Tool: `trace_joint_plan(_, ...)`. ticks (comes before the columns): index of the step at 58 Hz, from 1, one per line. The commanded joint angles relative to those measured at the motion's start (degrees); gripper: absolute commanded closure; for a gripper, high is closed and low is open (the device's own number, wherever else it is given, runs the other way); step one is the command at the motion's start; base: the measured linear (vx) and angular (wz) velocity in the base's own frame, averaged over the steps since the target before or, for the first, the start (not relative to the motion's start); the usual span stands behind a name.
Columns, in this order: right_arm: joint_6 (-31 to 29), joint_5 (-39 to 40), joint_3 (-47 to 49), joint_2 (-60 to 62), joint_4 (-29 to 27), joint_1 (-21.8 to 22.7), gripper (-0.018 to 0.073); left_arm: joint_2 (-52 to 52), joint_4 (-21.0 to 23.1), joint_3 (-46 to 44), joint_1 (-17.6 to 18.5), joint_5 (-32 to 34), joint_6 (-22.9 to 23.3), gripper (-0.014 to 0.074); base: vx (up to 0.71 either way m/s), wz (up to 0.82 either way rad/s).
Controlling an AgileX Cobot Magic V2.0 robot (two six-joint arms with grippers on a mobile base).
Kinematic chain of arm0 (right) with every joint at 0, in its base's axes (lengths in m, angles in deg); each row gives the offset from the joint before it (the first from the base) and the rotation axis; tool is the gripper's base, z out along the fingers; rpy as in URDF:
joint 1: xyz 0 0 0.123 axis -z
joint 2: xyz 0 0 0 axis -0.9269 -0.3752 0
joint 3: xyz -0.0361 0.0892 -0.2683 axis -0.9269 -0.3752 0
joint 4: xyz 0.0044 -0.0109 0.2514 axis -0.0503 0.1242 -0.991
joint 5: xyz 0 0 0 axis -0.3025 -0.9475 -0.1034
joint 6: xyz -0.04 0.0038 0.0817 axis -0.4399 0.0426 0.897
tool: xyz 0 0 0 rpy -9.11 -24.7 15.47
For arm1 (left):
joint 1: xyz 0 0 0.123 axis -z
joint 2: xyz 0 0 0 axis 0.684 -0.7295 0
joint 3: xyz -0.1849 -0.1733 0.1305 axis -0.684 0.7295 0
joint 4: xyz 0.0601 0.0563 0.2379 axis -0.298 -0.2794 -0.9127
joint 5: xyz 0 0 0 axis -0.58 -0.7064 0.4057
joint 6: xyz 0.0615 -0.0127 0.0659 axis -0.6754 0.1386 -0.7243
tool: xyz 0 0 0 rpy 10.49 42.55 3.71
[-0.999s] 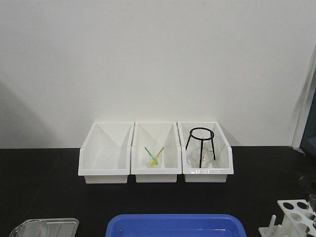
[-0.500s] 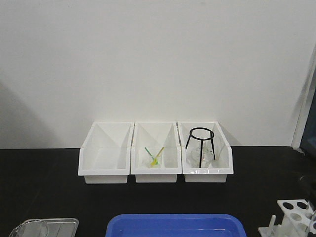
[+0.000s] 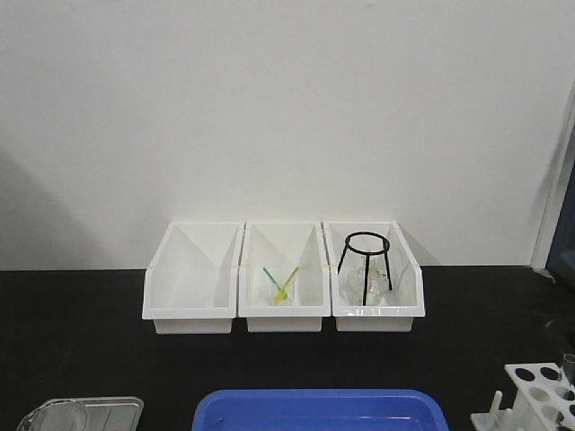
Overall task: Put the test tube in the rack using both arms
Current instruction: 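Carry the test tube with the right gripper over the white rack, then lower the tube into a rack hole and open the right gripper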
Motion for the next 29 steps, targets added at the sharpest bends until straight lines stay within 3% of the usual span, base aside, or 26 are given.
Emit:
trace_joint_plan(1,-0.7,7.2,2.0,-0.2,0.2,0.3,0.0570,-0.1,-1.1,-1.5,0.2,2.7,0.0,0.0602,0.00,0.00)
trace_joint_plan(29,-0.5,7.9,3.8,-8.7,5.6,0.3,0.0570,-0.1,-1.1,-1.5,0.2,2.7,0.0,0.0602,0.00,0.00)
